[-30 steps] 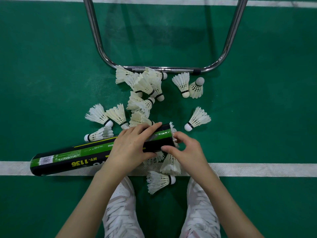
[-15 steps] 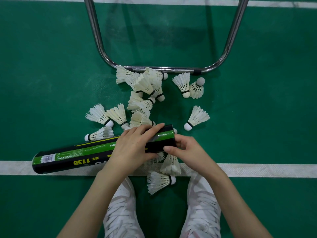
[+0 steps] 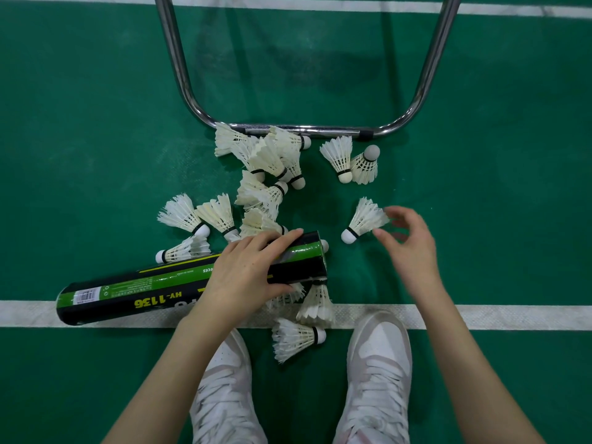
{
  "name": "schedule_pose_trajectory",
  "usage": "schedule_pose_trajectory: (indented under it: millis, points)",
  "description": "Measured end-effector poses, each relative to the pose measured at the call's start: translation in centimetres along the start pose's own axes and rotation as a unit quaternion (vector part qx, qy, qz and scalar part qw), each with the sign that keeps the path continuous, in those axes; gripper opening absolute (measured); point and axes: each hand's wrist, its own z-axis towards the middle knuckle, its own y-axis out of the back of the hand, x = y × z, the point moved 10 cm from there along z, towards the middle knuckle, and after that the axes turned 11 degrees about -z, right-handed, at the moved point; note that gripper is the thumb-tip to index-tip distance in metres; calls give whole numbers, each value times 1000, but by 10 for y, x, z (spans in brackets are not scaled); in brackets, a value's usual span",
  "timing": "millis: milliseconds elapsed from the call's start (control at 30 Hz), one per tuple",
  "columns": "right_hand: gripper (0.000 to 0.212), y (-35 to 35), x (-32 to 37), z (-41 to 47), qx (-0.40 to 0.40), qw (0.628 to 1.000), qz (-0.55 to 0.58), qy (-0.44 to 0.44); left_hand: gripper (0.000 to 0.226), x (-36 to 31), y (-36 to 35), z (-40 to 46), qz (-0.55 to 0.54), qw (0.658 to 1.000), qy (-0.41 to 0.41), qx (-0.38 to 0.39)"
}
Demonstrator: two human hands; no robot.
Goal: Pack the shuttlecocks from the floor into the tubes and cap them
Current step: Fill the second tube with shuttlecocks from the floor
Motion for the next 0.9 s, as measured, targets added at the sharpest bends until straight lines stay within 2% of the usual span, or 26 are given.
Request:
schedule_pose_trajectory:
  millis: [167,300,400,533,633,900]
  points:
    - [51,-15,-3,18,20,997,-69,10,88,0,1,0,-9,1000,4,2]
    - [56,-24,-4,20,28,994,-104,12,88,-1,0,0,-4,1000,2,5]
    - [45,-26,-13,16,25,996,-88,-23,88,-1,0,0,-8,1000,4,6]
    - [10,-36,-20,4,70,993,-85,-42,88,-1,0,-1,-11,1000,3,6]
    - [13,-24,-11,-4,46,996,-78,-25,88,-2,2,-1,-13,1000,3,2]
    - [7,-6,41,-35,20,998,60,15,88,4,21,2,-12,999,3,-37]
